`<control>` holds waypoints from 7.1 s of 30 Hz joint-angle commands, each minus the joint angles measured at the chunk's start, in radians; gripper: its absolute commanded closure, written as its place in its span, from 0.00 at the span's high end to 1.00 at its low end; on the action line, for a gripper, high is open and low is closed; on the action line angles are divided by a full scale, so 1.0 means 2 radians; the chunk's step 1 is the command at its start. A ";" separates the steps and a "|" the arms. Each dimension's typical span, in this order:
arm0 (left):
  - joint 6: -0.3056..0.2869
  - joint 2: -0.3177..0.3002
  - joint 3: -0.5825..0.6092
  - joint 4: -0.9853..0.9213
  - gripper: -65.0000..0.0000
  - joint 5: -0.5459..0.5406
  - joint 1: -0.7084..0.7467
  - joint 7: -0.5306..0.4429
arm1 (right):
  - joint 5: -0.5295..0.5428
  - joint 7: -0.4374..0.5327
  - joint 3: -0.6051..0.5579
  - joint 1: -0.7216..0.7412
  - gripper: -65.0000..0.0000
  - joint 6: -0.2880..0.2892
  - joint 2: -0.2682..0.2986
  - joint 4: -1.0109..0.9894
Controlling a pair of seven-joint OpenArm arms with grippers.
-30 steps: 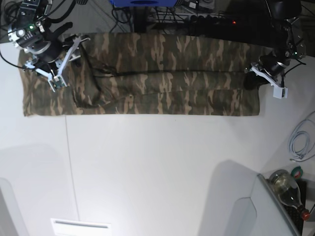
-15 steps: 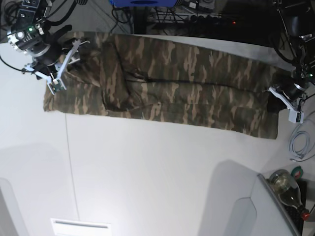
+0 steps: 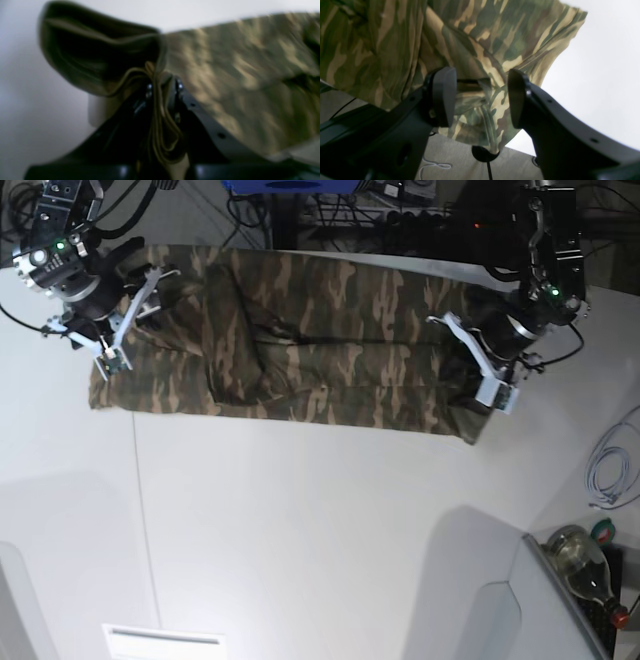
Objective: Layout the t-shirt on the table in an organized manner, then fold the t-shirt properly
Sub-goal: 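Fold the strip end with the left gripper toward the right gripper, then grasp the folded shirt's ends with both grippers, then fold the held end with the right gripper toward the left gripper, then press and smooth the folded bundle with the right gripper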
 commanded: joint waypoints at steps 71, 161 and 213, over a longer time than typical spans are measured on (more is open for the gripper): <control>0.116 -0.074 -0.058 -0.052 0.00 -0.006 0.013 -0.048 | 0.317 -0.038 0.257 0.080 0.66 0.000 0.091 -0.191; 0.120 0.017 0.236 -0.245 0.00 -0.005 -0.089 -0.200 | 0.334 -0.061 -0.331 0.128 0.00 -0.366 0.074 -0.152; 0.130 -0.106 -0.050 -0.066 0.00 -0.006 0.138 -0.145 | 0.104 -0.111 -0.568 0.186 0.47 -0.399 0.052 -0.010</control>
